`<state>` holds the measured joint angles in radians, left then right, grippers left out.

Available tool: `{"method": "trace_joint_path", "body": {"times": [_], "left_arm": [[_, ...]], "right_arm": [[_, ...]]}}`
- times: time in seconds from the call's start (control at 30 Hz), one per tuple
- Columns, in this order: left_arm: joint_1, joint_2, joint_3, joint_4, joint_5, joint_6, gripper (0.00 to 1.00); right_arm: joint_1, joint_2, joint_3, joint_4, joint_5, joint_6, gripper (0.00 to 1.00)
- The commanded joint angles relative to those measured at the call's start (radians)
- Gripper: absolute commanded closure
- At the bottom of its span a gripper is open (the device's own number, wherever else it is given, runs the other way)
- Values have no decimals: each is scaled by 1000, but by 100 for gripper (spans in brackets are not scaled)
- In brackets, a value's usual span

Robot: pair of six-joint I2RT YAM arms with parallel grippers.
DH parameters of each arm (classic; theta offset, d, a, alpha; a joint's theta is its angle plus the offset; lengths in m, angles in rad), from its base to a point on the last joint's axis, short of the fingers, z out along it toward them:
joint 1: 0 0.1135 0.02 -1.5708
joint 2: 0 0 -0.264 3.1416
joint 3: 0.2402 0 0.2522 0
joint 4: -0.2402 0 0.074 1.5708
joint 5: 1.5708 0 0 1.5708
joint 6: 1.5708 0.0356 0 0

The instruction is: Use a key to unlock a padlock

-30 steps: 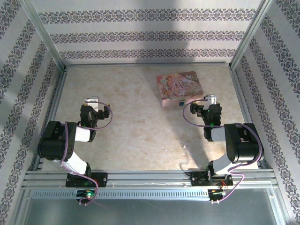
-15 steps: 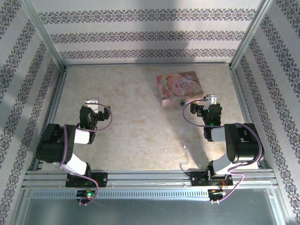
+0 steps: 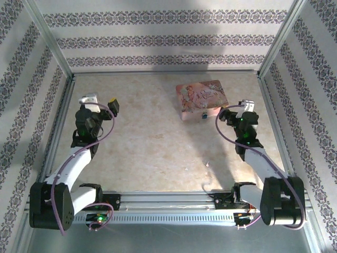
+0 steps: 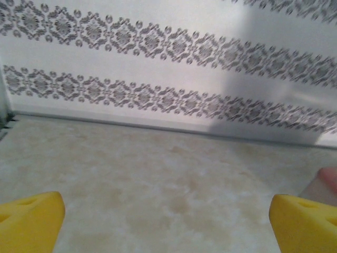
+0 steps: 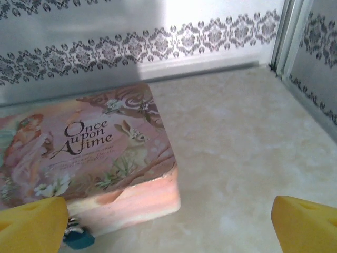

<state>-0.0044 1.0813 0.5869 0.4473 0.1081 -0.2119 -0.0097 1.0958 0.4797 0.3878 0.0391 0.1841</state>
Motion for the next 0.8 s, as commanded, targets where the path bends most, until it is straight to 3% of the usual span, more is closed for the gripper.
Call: {"method": "trace_joint_path", "body": {"times": [0.0, 0.27, 0.53, 0.77], "left_arm": [[11, -26, 54, -252, 107, -130, 1], [-28, -69, -1, -297, 202, -279, 1], [-183, -54, -21, -332, 193, -344, 0], [-326, 4, -48, -245, 126, -396, 0]], "right_arm": [[-7, -82, 59, -304, -46, 116, 1], [-3, -197, 152, -655, -243, 235, 8], [36, -184, 209, -930, -373, 323, 25], [171, -152, 170, -1046, -340, 373, 37]]}}
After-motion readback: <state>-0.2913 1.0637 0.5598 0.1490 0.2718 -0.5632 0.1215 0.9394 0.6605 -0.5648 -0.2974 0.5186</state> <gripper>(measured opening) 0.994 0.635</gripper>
